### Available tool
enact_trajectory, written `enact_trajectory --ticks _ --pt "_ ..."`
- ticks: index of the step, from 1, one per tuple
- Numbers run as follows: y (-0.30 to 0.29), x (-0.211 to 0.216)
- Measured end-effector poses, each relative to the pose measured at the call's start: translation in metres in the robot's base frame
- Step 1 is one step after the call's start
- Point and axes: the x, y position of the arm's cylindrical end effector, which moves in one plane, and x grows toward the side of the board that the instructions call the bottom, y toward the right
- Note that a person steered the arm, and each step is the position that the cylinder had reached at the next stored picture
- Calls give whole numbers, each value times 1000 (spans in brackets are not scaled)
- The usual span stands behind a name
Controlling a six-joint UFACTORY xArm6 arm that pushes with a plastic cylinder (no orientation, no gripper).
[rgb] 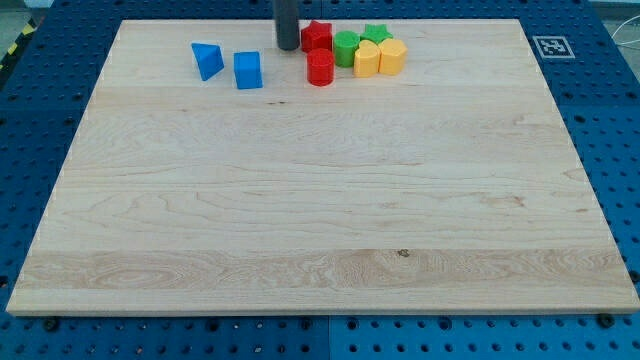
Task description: Slide blue cube to red star
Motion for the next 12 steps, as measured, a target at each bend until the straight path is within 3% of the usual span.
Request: enact_trajectory --ticks 2,4,6,8,10,12 --pt "26 -9" --pt "-15 -4" --pt "-77 35" --pt "-95 44" --pt "-114 86" --pt "-62 79"
